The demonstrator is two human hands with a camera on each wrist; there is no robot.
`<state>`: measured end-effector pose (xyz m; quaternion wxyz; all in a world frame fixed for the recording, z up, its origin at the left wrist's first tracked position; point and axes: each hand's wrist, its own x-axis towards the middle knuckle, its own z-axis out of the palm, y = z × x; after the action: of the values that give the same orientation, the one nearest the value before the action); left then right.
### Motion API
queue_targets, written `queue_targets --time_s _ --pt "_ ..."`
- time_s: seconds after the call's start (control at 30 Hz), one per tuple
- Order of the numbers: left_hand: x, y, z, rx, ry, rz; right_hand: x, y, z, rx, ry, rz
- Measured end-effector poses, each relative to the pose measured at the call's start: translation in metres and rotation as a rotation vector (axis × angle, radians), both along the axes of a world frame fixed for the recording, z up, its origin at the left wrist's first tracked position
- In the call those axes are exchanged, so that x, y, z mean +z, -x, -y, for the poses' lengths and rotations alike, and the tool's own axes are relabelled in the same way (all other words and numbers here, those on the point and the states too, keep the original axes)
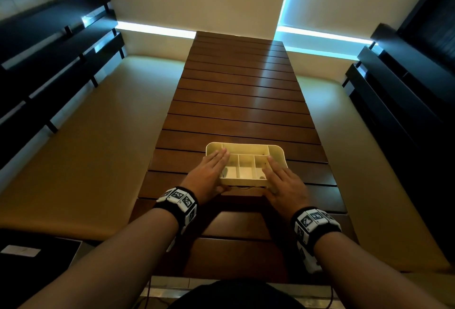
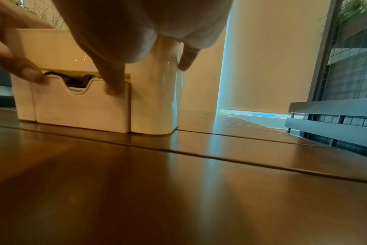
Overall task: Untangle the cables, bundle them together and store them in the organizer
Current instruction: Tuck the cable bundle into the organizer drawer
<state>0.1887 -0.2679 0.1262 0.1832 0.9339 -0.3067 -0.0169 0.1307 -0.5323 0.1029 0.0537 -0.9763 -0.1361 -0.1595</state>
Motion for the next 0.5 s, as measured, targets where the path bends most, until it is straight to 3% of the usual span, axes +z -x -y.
queue_targets --time_s 0.2,0.5 --pt "0.001 0.001 0.000 -0.007 -0.027 0.024 0.005 -0.011 -0.012 0.067 0.152 -0.026" --pt "0.016 -0.008 -0.003 0.034 0.002 -0.062 0.009 -0.030 -0.008 0.032 0.135 -0.069"
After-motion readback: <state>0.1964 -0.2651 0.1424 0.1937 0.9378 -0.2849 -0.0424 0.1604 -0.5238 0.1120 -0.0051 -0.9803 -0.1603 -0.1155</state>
